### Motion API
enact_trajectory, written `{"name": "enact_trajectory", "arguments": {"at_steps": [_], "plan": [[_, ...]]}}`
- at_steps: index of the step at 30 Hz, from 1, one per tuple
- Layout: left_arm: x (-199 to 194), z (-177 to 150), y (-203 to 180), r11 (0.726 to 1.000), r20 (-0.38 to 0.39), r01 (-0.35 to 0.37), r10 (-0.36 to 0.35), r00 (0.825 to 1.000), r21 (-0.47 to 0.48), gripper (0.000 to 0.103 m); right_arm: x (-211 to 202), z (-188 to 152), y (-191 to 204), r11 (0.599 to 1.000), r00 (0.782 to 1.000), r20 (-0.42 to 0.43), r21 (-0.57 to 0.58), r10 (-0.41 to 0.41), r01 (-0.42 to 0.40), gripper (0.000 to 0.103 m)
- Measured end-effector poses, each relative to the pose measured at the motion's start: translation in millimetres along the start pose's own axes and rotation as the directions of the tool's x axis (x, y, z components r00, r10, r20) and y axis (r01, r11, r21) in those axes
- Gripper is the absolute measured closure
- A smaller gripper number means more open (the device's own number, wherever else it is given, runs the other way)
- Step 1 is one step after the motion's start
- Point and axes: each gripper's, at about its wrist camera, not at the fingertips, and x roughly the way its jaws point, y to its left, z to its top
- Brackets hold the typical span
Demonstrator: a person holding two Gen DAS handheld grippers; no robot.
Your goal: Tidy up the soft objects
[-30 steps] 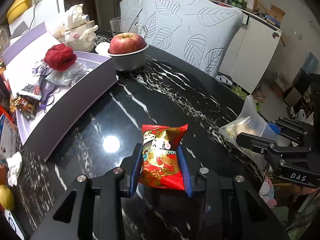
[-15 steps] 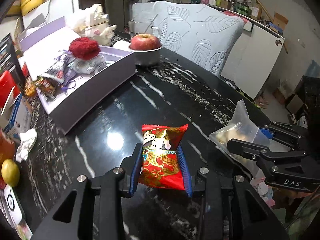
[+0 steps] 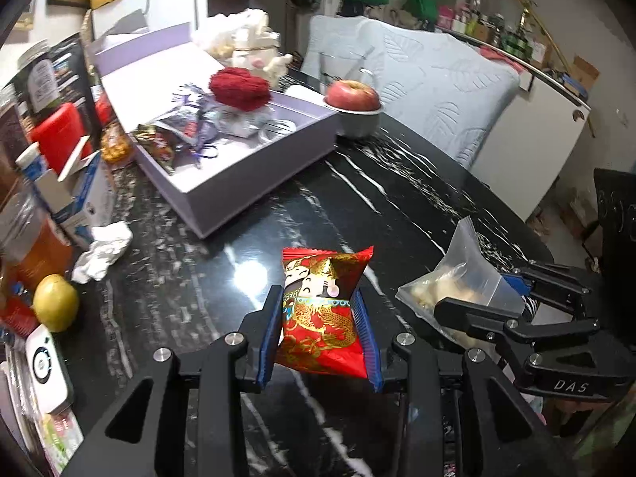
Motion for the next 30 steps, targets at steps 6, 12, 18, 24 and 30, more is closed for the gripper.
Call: {"name": "enact_trajectory", "arguments": {"at_steps": [6, 12, 18, 24, 30], "plan": [[-13.9, 1.5, 23.4, 0.998, 0.031, -0.037, 0.038, 0.999, -0.047, 0.068, 9.5, 11.8, 18.1, 0.999, 0.999, 0.002, -0.037, 0.037, -0.037, 0.06], [-24.9, 7.2, 40.7, 0.995, 0.064, -0.057, 0.062, 0.996, -0.078, 0.068, 13.7, 28.0, 34.6, 0.995, 0.999, 0.012, -0.083, 0.052, -0.05, 0.06], [-31.0, 17.7, 53.0, 0.994, 0.097, -0.065, 0.074, 0.993, -0.089, 0.068, 9.1, 53.8, 46.1, 0.991, 0.998, 0.052, -0.129, 0.045, -0.038, 0.06], [-32.3, 33.6, 63.6, 0.994, 0.122, -0.062, 0.073, 0.99, -0.086, 0.068, 7.4, 84.0, 53.3, 0.987, 0.995, 0.096, -0.161, 0.041, -0.025, 0.06], [-38.2, 62.0, 71.2, 0.995, 0.177, -0.078, 0.089, 0.98, -0.069, 0.068, 9.6, 113.5, 58.3, 0.982, 0.99, 0.132, -0.19, 0.04, -0.015, 0.06]]}}
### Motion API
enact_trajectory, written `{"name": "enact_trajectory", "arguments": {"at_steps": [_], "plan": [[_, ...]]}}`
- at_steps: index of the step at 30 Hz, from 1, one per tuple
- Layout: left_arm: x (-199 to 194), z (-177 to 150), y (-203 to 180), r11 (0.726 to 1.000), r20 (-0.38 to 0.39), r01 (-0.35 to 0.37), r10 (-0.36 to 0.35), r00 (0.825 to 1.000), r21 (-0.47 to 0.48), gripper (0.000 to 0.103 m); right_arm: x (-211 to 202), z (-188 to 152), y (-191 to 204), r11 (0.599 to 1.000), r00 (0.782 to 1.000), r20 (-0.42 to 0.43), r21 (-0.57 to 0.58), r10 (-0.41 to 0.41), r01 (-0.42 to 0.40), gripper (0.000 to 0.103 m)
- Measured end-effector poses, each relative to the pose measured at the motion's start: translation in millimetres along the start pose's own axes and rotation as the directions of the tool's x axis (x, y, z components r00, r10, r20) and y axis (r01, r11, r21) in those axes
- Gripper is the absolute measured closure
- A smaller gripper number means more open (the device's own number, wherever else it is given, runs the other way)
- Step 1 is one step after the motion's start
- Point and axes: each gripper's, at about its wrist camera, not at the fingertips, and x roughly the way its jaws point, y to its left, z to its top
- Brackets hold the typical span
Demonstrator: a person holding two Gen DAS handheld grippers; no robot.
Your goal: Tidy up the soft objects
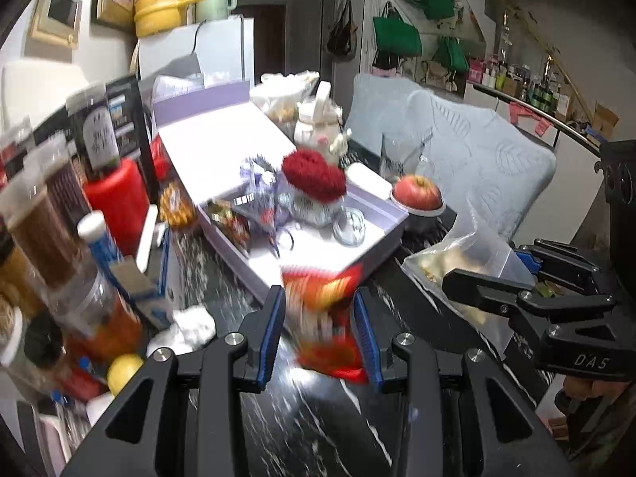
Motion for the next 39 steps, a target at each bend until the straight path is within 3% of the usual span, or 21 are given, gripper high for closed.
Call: {"name": "enact_trajectory", "arguments": {"at_steps": [8, 12, 20, 25, 27, 29, 31, 35, 39], "plan": [[10.8, 37.7, 9.6, 1.0, 0.064, 0.002, -0.003, 0.998, 0.008, 0.068, 15.0, 31.8, -11.3, 1.0, 1.0, 0.03, -0.004, 0.003, -0.002, 0.06], [19.9, 36.1, 14.1, 1.0, 0.058, 0.01, -0.01, 0.998, -0.005, 0.068, 16.5, 30.6, -19.5, 1.0, 0.999, 0.035, 0.018, -0.007, 0.007, 0.06], [48.5, 6.0, 15.8, 0.999, -0.055, 0.037, -0.039, 0.998, -0.039, 0.068, 26.3, 4.2, -28.3, 0.998, 0.999, -0.036, 0.054, -0.02, 0.022, 0.06], [67.3, -11.7, 12.8, 0.998, -0.144, 0.032, -0.038, 0.989, -0.047, 0.067, 30.2, -16.9, -28.3, 0.996, 0.997, -0.079, 0.082, -0.009, 0.016, 0.059], [73.9, -18.4, 12.5, 0.998, -0.175, 0.031, -0.041, 0.984, -0.055, 0.062, 30.7, -24.6, -28.4, 0.995, 0.995, -0.095, 0.093, -0.011, 0.02, 0.059], [79.0, -25.8, 12.4, 0.998, -0.199, 0.01, -0.021, 0.98, -0.057, 0.05, 29.4, -32.6, -28.7, 0.994, 0.994, -0.108, 0.104, -0.017, 0.028, 0.059], [82.3, -32.0, 13.1, 0.998, -0.21, -0.013, 0.001, 0.978, -0.058, 0.026, 27.8, -39.5, -29.7, 0.993, 0.993, -0.119, 0.116, -0.021, 0.035, 0.059], [88.1, -42.7, 14.5, 0.997, -0.21, -0.054, 0.043, 0.977, -0.048, 0.023, 27.2, -52.1, -32.3, 0.989, 0.989, -0.143, 0.137, -0.029, 0.049, 0.059], [99.2, -51.2, 14.8, 0.998, -0.244, -0.038, 0.025, 0.969, -0.047, 0.023, 28.3, -64.1, -33.4, 0.987, 0.985, -0.167, 0.151, -0.032, 0.058, 0.059]]}}
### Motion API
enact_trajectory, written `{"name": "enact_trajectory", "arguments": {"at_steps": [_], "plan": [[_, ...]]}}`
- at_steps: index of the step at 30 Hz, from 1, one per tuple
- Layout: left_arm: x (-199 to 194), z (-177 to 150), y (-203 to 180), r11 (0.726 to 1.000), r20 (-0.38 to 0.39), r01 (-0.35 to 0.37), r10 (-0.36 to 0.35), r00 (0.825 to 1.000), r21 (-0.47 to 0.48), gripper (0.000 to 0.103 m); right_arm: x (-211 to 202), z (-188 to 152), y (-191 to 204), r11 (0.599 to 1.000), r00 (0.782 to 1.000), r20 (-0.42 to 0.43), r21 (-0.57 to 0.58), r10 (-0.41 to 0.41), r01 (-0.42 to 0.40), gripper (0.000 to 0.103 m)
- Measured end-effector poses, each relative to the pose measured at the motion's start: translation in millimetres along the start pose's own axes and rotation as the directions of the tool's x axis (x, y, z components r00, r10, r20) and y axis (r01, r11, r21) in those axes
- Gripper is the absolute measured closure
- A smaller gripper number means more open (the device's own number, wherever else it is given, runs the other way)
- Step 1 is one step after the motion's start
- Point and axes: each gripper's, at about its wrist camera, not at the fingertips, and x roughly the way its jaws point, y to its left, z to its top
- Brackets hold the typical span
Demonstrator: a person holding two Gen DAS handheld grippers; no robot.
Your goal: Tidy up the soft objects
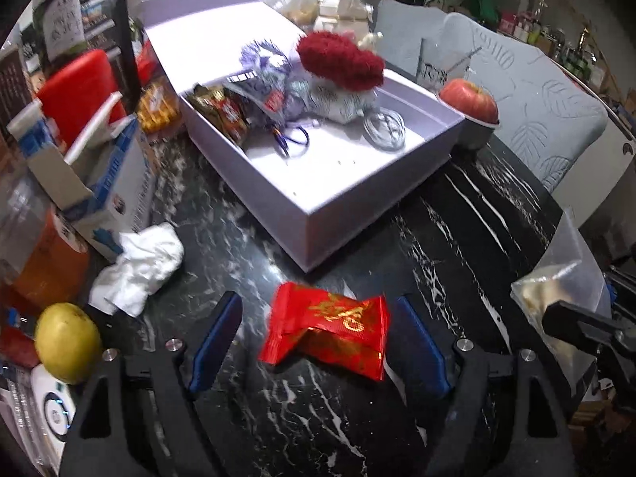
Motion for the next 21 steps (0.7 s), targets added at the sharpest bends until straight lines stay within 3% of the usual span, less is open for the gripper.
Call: {"name": "enact_trajectory", "arguments": {"at_steps": [9, 15, 17, 18, 21], "plan": [[22.9, -9.2, -8.7, 0.999, -0.052, -0.011, 0.014, 0.999, 0.048, 0.022, 6.2, -15.8, -6.2, 0.999, 0.999, -0.037, 0.039, -0.012, 0.013, 0.059], [22.9, -12.5, -8.6, 0.998, -0.019, -0.002, 0.003, 1.0, 0.06, 0.022, 7.3, -17.4, -9.0, 0.999, 0.999, -0.04, 0.047, -0.015, 0.017, 0.059], [22.4, -13.1, -8.7, 0.998, -0.017, 0.001, 0.0, 1.0, 0.065, 0.029, 7.9, -16.6, -9.1, 0.999, 0.999, -0.04, 0.047, -0.016, 0.018, 0.059], [21.2, -13.4, -8.2, 0.998, -0.014, 0.002, -0.001, 1.0, 0.064, 0.041, 8.0, -16.5, -9.2, 0.999, 0.999, -0.039, 0.046, -0.017, 0.019, 0.059], [16.4, -13.2, -6.7, 0.998, -0.002, 0.005, -0.004, 1.0, 0.06, 0.048, 8.2, -15.8, -8.1, 0.999, 0.999, -0.037, 0.042, -0.018, 0.019, 0.059]]}}
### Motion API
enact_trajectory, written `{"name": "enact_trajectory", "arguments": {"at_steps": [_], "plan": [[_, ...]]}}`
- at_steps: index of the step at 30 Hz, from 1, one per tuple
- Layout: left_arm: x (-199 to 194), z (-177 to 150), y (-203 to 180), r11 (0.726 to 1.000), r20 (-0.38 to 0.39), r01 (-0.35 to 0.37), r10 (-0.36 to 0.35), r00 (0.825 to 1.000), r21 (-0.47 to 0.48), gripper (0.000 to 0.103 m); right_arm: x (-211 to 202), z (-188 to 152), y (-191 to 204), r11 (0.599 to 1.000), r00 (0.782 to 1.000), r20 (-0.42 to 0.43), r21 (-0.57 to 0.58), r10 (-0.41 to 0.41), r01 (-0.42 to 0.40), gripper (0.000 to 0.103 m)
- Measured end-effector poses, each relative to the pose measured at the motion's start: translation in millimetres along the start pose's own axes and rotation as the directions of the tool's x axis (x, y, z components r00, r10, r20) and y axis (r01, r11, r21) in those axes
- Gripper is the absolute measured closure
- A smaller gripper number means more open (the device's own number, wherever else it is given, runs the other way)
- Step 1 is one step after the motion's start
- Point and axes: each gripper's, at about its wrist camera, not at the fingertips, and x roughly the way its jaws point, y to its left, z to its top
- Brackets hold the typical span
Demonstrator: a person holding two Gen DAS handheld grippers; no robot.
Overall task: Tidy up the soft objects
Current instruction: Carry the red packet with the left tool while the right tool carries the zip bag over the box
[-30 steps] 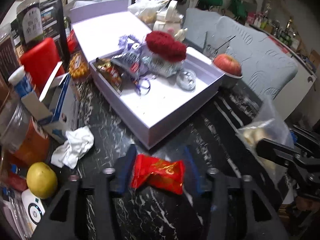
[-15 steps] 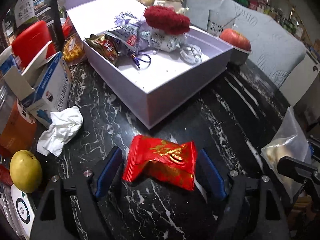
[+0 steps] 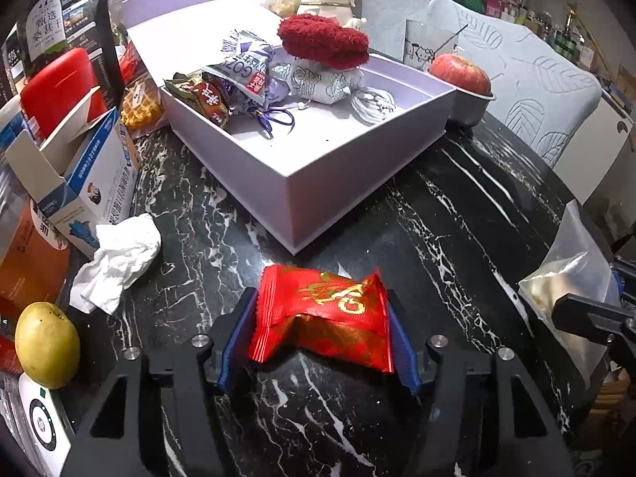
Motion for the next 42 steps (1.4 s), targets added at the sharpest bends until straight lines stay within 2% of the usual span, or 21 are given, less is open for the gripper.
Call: {"name": "enact_trajectory", "arguments": {"at_steps": [4, 10, 22, 31, 42], "plan": [[-6.5, 1.4, -1.4, 1.0, 0.006, 0.016, -0.016, 1.0, 0.003, 0.053, -1.3, -1.3, 2.1, 1.0, 1.0, 0.005, -0.002, 0.007, -0.007, 0.059], [-17.5, -4.1, -4.5, 0.999, 0.016, 0.033, -0.033, 0.999, -0.005, 0.054, -5.6, -6.2, 4.3, 1.0, 1.0, 0.011, -0.005, 0.012, -0.012, 0.059], [-78.3, -5.0, -8.2, 1.0, 0.118, 0.023, -0.023, 0.993, -0.001, 0.054, -26.4, -12.7, 14.3, 0.999, 0.998, 0.058, -0.019, 0.039, -0.038, 0.059], [-126.5, 4.3, -8.8, 1.0, 0.226, -0.009, 0.01, 0.974, -0.004, 0.054, -49.2, -2.2, 27.5, 0.996, 0.99, 0.126, -0.071, 0.067, -0.058, 0.059], [-156.3, 31.3, -6.4, 0.999, 0.321, -0.042, 0.037, 0.946, 0.01, 0.054, -64.8, 38.2, 40.7, 0.984, 0.974, 0.19, -0.153, 0.121, -0.093, 0.059]]}}
